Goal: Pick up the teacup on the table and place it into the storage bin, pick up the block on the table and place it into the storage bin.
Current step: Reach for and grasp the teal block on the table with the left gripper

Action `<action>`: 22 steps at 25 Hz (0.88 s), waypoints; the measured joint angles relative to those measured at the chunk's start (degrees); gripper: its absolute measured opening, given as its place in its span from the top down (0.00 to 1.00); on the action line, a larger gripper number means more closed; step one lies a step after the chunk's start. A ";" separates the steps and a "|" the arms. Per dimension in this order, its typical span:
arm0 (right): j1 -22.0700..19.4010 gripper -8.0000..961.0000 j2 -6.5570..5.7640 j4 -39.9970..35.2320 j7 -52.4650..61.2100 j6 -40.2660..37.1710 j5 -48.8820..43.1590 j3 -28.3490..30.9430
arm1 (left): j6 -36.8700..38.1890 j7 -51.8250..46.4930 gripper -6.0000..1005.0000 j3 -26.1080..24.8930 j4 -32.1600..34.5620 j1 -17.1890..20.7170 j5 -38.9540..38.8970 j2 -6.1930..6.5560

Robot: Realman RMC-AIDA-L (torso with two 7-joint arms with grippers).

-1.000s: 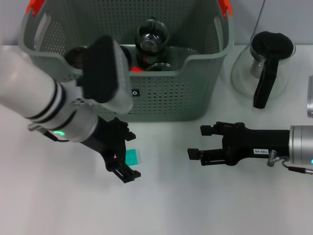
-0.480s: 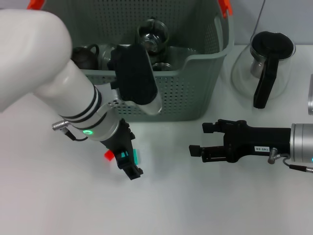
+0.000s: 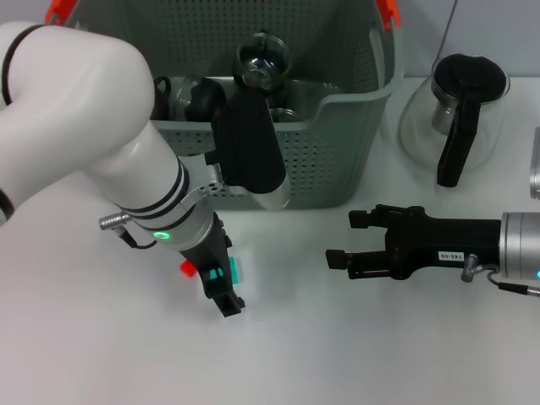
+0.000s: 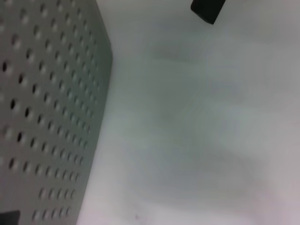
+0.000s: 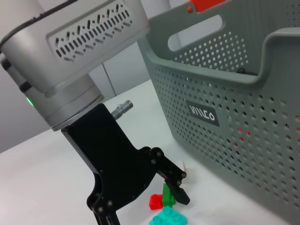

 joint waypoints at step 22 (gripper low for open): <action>1.29 0.02 0.35 -0.02 0.28 0.55 -1.01 -0.01 | 0.55 -2.89 0.27 0.05 -5.55 -5.31 2.95 0.03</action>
